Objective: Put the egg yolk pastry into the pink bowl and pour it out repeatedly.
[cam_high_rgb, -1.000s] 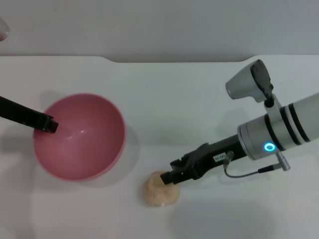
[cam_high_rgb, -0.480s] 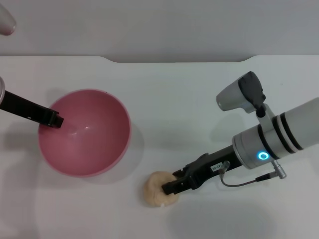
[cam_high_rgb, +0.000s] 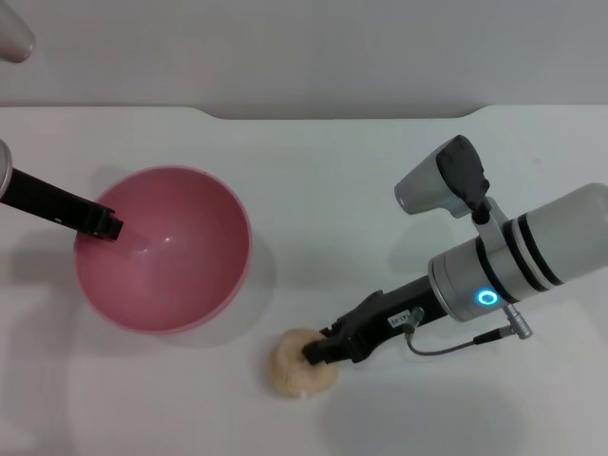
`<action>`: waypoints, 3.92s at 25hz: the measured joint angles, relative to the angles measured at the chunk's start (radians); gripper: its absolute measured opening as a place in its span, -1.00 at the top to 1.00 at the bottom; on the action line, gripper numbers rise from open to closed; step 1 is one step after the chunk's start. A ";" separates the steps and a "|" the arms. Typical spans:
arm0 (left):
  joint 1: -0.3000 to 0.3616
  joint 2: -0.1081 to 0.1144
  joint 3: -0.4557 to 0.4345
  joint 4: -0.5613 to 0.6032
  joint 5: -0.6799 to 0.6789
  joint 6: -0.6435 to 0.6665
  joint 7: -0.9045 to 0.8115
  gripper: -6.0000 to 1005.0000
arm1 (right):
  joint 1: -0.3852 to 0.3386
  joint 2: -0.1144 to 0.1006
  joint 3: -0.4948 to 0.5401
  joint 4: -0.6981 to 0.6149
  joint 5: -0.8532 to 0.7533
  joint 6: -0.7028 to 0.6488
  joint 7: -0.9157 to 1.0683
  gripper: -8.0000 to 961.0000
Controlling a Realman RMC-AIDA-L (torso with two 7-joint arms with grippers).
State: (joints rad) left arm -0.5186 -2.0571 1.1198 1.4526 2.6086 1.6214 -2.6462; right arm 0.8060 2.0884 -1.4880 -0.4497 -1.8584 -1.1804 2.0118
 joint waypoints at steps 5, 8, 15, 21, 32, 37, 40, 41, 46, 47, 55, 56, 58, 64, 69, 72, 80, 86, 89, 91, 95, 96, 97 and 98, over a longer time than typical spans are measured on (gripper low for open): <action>-0.006 0.000 0.000 -0.005 0.000 -0.001 0.000 0.99 | -0.050 -0.010 0.008 -0.051 0.073 0.014 -0.004 0.56; -0.014 0.000 0.011 -0.013 0.001 -0.001 0.000 0.99 | -0.112 -0.017 0.031 -0.129 0.096 0.007 -0.005 0.65; -0.034 0.000 0.097 -0.049 0.001 -0.033 0.000 0.99 | -0.231 -0.031 0.186 -0.319 0.087 -0.072 -0.023 0.77; -0.138 -0.004 0.206 -0.226 -0.005 -0.067 -0.003 0.99 | -0.260 -0.022 0.352 -0.492 0.103 -0.228 -0.105 0.82; -0.237 -0.013 0.366 -0.328 -0.018 -0.167 -0.073 0.99 | -0.139 -0.016 0.185 -0.496 -0.058 -0.286 -0.044 0.89; -0.239 -0.012 0.364 -0.323 -0.030 -0.174 -0.078 0.99 | -0.131 -0.018 0.184 -0.483 -0.072 -0.275 -0.014 0.84; -0.236 -0.011 0.363 -0.325 -0.033 -0.192 -0.078 0.99 | -0.141 -0.018 0.202 -0.490 -0.067 -0.279 -0.014 0.64; -0.236 -0.011 0.362 -0.325 -0.033 -0.195 -0.078 0.99 | -0.144 -0.018 0.214 -0.492 -0.066 -0.281 -0.014 0.54; -0.212 -0.009 0.358 -0.291 -0.038 -0.236 -0.078 0.99 | -0.177 -0.019 0.351 -0.491 -0.065 -0.266 0.014 0.21; -0.196 -0.009 0.359 -0.273 -0.038 -0.256 -0.077 0.99 | -0.187 -0.019 0.388 -0.489 -0.064 -0.264 0.023 0.15; 0.087 -0.004 0.532 0.035 -0.033 -0.601 -0.020 0.99 | -0.318 -0.024 0.758 -0.457 -0.070 -0.289 0.054 -0.05; 0.141 -0.004 0.578 0.078 -0.025 -0.689 0.009 0.99 | -0.333 -0.024 0.790 -0.453 -0.071 -0.296 0.051 -0.05; 0.205 -0.003 0.645 0.114 -0.006 -0.815 0.052 0.99 | -0.364 -0.026 0.849 -0.443 -0.073 -0.307 0.048 -0.05; 0.366 -0.005 0.914 0.062 0.207 -1.373 0.216 0.99 | -0.421 -0.027 0.992 -0.427 -0.102 -0.350 0.047 -0.05; 0.348 -0.010 1.054 -0.130 0.280 -1.741 0.316 0.99 | -0.434 -0.027 1.019 -0.409 -0.113 -0.374 0.046 -0.05; 0.292 -0.014 1.117 -0.255 0.280 -1.904 0.396 0.99 | -0.437 -0.027 1.020 -0.407 -0.116 -0.377 0.046 -0.05; 0.145 -0.022 1.298 -0.559 0.179 -2.300 0.752 0.99 | -0.438 -0.024 1.021 -0.403 -0.126 -0.378 0.045 -0.05; 0.138 -0.022 1.312 -0.573 0.071 -2.360 0.824 0.99 | -0.435 -0.024 1.022 -0.399 -0.126 -0.375 0.045 -0.05; 0.137 -0.022 1.327 -0.592 0.033 -2.391 0.839 0.99 | -0.429 -0.024 1.022 -0.393 -0.126 -0.367 0.045 -0.05; 0.137 -0.022 1.339 -0.602 0.001 -2.432 0.843 0.99 | -0.425 -0.025 1.022 -0.392 -0.125 -0.364 0.045 -0.05; 0.137 -0.022 1.363 -0.617 -0.048 -2.510 0.869 0.99 | -0.424 -0.026 1.022 -0.392 -0.121 -0.363 0.045 -0.05; 0.137 -0.021 1.366 -0.619 -0.053 -2.517 0.873 0.99 | -0.424 -0.026 1.022 -0.392 -0.121 -0.363 0.045 -0.05; 0.137 -0.021 1.368 -0.621 -0.057 -2.522 0.875 0.99 | -0.424 -0.027 1.022 -0.392 -0.121 -0.362 0.045 -0.05; 0.137 -0.021 1.372 -0.626 -0.066 -2.538 0.878 0.99 | -0.424 -0.027 1.022 -0.392 -0.121 -0.360 0.045 -0.05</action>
State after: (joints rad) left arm -0.3818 -2.0785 2.4913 0.8270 2.5426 -0.9170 -1.7681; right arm 0.3819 2.0617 -0.4662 -0.8420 -1.9793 -1.5408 2.0569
